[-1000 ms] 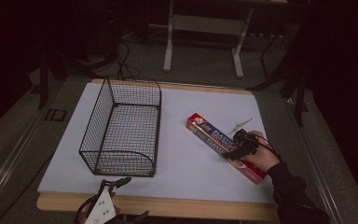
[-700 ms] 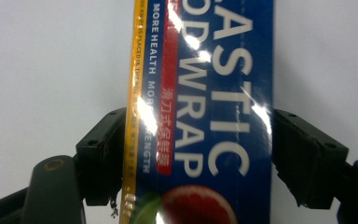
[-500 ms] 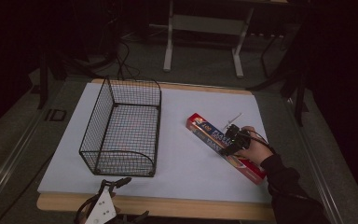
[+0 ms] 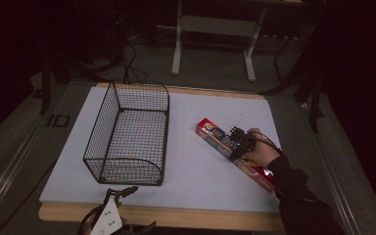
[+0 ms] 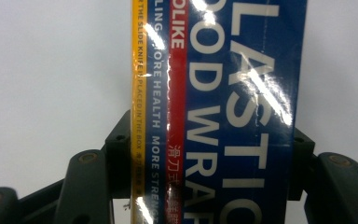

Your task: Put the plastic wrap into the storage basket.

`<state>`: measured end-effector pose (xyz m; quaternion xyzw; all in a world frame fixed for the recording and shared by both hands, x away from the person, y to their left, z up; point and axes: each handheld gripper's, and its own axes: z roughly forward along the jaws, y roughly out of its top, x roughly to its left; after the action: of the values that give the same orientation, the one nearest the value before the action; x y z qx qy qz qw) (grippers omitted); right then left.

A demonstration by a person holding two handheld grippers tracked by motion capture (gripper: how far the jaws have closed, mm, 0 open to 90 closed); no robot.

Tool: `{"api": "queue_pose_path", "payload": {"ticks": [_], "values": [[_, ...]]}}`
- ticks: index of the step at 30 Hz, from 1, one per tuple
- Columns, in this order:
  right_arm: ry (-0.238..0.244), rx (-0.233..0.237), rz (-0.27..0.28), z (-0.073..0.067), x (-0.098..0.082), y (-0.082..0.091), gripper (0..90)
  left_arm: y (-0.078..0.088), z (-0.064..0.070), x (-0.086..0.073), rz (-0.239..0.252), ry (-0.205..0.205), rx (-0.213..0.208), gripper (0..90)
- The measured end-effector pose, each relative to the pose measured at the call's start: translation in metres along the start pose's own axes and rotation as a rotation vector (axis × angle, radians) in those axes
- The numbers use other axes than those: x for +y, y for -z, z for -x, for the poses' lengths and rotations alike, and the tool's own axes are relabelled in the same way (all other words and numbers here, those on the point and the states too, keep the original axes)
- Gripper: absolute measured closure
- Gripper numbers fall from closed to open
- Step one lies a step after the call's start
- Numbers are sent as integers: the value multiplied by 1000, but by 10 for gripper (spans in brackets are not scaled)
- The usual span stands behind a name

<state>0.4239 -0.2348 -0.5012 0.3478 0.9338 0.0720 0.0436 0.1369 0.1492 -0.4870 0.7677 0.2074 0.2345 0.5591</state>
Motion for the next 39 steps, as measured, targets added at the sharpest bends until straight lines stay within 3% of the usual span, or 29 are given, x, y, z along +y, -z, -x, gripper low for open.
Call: {"api": "queue_pose_path", "payload": {"ticks": [1,5,11,21,29,39], "values": [[-5,-23,14,1,0,1,396,0,0,0,0,0,0,10],[-73,25,60,12,0,10,396,0,0,0,-2,-1,-1,9],[-134,16,111,12,3,32,395,0,0,0,-2,-1,-1,9],[-146,-4,168,-1,20,60,394,-1,0,0,-3,-4,-3,10],[-135,-50,196,-18,42,81,395,0,0,0,3,-1,-2,10],[-160,-36,221,-35,67,106,396,0,0,0,1,-2,-3,9]]}}
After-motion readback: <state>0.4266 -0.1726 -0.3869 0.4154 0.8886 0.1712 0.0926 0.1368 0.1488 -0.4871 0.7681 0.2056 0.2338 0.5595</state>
